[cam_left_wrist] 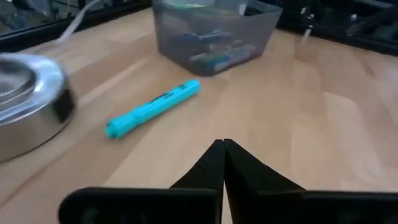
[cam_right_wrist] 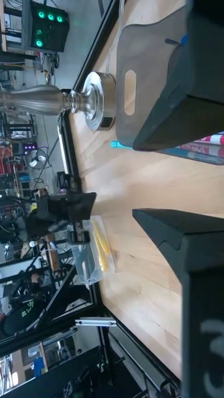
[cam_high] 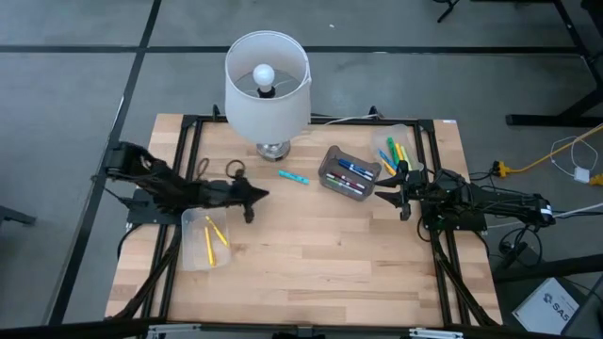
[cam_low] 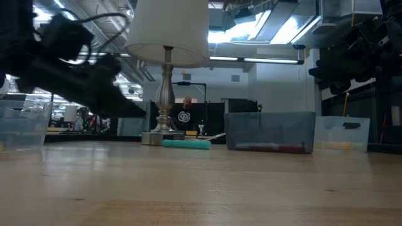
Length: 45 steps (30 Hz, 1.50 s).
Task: Pick & Place Markers
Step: Put the light blue highlighter pen into the right transparent bin
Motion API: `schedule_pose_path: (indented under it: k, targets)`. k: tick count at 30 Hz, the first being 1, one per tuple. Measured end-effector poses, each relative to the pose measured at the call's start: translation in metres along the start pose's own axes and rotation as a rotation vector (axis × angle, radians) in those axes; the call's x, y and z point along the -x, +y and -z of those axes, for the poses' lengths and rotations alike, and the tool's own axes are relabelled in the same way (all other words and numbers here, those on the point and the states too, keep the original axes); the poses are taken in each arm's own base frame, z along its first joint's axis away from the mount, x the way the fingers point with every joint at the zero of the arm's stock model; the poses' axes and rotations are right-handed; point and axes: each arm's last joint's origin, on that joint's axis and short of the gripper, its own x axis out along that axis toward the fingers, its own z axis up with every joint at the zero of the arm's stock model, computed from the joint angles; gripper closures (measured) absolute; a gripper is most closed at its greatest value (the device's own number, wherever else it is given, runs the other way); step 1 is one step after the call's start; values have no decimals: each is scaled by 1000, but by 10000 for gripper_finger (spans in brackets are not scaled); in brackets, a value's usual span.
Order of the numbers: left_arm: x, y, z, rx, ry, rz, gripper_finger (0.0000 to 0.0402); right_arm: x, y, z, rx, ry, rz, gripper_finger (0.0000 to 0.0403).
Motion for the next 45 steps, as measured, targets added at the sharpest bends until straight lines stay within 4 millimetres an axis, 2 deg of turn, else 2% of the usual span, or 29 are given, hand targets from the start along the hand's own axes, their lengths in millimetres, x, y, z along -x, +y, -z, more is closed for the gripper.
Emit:
schedule_pose_path:
  k: [4, 7, 11, 15, 20, 27, 36, 42, 45]
  targets:
    - [15, 4, 2, 4, 6, 57, 400, 0, 0, 0, 0, 0, 0, 243]
    - [16, -2, -1, -50, 16, 179, 400, 0, 0, 0, 0, 0, 0, 243]
    - [12, -7, -12, -141, -49, 157, 400, 0, 0, 0, 0, 0, 0, 243]
    - [-5, -15, -23, -276, 27, 114, 389, 0, 0, 0, 0, 0, 0, 243]
    - [-36, -35, -52, -480, 265, 75, 340, 0, 0, 0, 0, 0, 0, 243]
    - [-66, -55, -96, -630, 319, 84, 267, 0, 0, 0, 0, 0, -1, 243]
    - [-104, -39, -110, -623, 444, 85, 228, 0, 0, 0, 0, 0, 0, 243]
    - [-129, -21, -112, -627, 504, 46, 231, 0, 0, 0, 0, 0, 0, 243]
    - [-142, -12, -107, -612, 557, 40, 236, 0, 0, 0, 0, 0, 0, 243]
